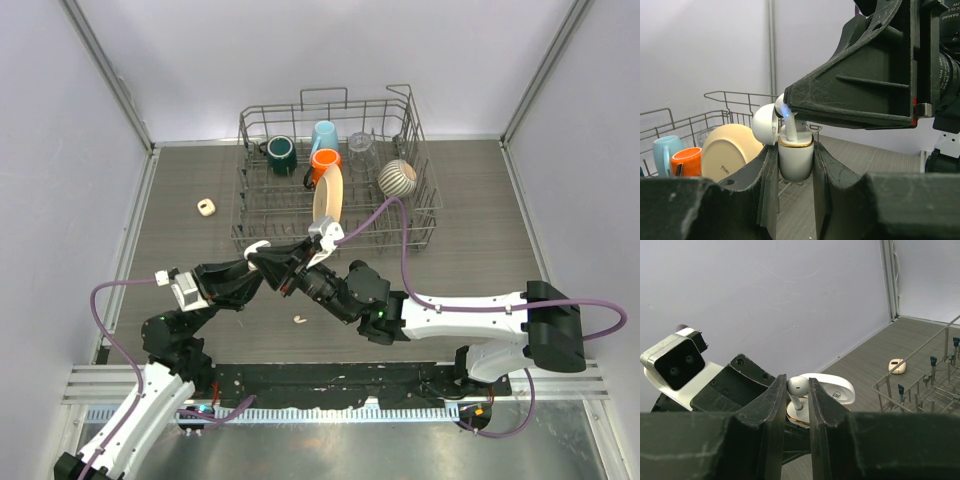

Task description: Insert the wireless bluetooth earbuds into the charging case

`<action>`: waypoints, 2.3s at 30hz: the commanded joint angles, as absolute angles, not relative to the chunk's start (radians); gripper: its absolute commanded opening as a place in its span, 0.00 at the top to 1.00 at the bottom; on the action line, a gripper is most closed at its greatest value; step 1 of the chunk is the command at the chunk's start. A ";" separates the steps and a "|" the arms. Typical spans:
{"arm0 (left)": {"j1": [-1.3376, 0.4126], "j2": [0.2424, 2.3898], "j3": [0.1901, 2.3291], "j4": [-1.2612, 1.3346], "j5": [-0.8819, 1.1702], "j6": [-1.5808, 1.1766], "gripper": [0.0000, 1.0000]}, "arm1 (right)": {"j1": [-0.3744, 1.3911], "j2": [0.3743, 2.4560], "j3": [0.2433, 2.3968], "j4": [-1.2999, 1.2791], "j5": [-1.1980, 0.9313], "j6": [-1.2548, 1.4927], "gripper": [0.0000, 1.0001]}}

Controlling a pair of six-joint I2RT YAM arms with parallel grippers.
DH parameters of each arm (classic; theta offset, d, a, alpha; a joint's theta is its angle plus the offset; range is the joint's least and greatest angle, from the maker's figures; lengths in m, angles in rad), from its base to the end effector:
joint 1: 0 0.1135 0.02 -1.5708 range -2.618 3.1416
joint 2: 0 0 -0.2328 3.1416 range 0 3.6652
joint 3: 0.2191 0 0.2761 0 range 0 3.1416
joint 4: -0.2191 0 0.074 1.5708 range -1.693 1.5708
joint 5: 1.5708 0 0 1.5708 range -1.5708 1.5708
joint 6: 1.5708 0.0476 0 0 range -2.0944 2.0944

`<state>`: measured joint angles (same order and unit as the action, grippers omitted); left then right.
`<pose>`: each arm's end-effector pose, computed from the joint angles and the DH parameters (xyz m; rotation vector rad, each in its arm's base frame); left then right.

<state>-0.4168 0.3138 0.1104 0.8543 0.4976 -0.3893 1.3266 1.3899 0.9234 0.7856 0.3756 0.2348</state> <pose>0.1433 -0.0883 0.2599 0.4940 0.9314 -0.9620 0.1035 0.3433 0.3120 -0.3861 1.2997 1.0998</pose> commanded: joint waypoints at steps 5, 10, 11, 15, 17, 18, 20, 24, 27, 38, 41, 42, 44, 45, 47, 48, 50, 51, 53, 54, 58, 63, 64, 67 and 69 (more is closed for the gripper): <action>-0.417 0.298 0.150 0.962 0.477 -0.402 1.00 | 1.330 1.374 0.894 0.802 0.420 0.181 0.99; -0.417 0.302 0.147 0.971 0.466 -0.400 1.00 | 1.328 1.367 0.887 0.819 0.393 0.170 0.99; -0.419 0.304 0.144 0.974 0.465 -0.400 1.00 | 1.328 1.367 0.888 0.818 0.391 0.170 0.99; -0.417 0.307 0.138 0.982 0.456 -0.400 1.00 | 1.331 1.364 0.894 0.807 0.382 0.176 0.96; -0.417 0.304 0.137 0.982 0.453 -0.400 1.00 | 1.330 1.364 0.899 0.799 0.380 0.178 0.96; -0.419 0.302 0.135 0.982 0.451 -0.400 1.00 | 1.330 1.362 0.899 0.799 0.380 0.178 0.95; -0.419 0.301 0.132 0.982 0.448 -0.399 1.00 | 1.330 1.361 0.902 0.795 0.387 0.183 0.89; -0.417 0.301 0.132 0.982 0.448 -0.399 1.00 | 1.330 1.361 0.908 0.788 0.391 0.186 0.76; -0.419 0.299 0.132 0.980 0.451 -0.399 1.00 | 1.330 1.362 0.914 0.781 0.399 0.187 0.71; -0.417 0.301 0.133 0.980 0.457 -0.399 1.00 | 1.330 1.359 0.928 0.773 0.413 0.189 0.62; -0.419 0.302 0.133 0.980 0.462 -0.400 1.00 | 1.330 1.362 0.933 0.772 0.414 0.189 0.60; -0.417 0.302 0.133 0.980 0.460 -0.400 1.00 | 1.330 1.362 0.933 0.770 0.416 0.192 0.59; -0.417 0.301 0.133 0.977 0.463 -0.400 1.00 | 1.330 1.358 0.936 0.769 0.422 0.192 0.56; -0.417 0.299 0.135 0.976 0.463 -0.400 1.00 | 1.330 1.356 0.939 0.769 0.425 0.193 0.54; -0.419 0.298 0.135 0.969 0.465 -0.400 1.00 | 1.330 1.345 0.946 0.764 0.422 0.195 0.43; -0.419 0.296 0.133 0.965 0.465 -0.400 1.00 | 1.330 1.342 0.950 0.759 0.422 0.204 0.36; -0.417 0.293 0.132 0.963 0.466 -0.400 1.00 | 1.328 1.325 0.965 0.747 0.408 0.213 0.21; -0.419 0.290 0.130 0.962 0.465 -0.400 1.00 | 1.330 1.318 0.969 0.742 0.400 0.219 0.19; -0.417 0.288 0.129 0.960 0.465 -0.400 1.00 | 1.330 1.295 0.979 0.749 0.376 0.227 0.17; -0.419 0.287 0.129 0.959 0.465 -0.400 1.00 | 1.330 1.286 0.982 0.749 0.367 0.229 0.17; -0.417 0.287 0.127 0.959 0.463 -0.400 1.00 | 1.330 1.253 1.002 0.730 0.357 0.212 0.16; -0.417 0.288 0.126 0.960 0.466 -0.402 1.00 | 1.331 1.229 1.002 0.724 0.359 0.221 0.16; -0.417 0.285 0.126 0.959 0.466 -0.402 1.00 | 1.330 1.226 1.015 0.692 0.374 0.227 0.16; -0.417 0.282 0.126 0.956 0.472 -0.405 1.00 | 1.328 1.248 1.118 0.491 0.463 0.232 0.16; -0.419 0.279 0.129 0.953 0.489 -0.408 1.00 | 1.316 1.278 1.205 0.332 0.517 0.256 0.16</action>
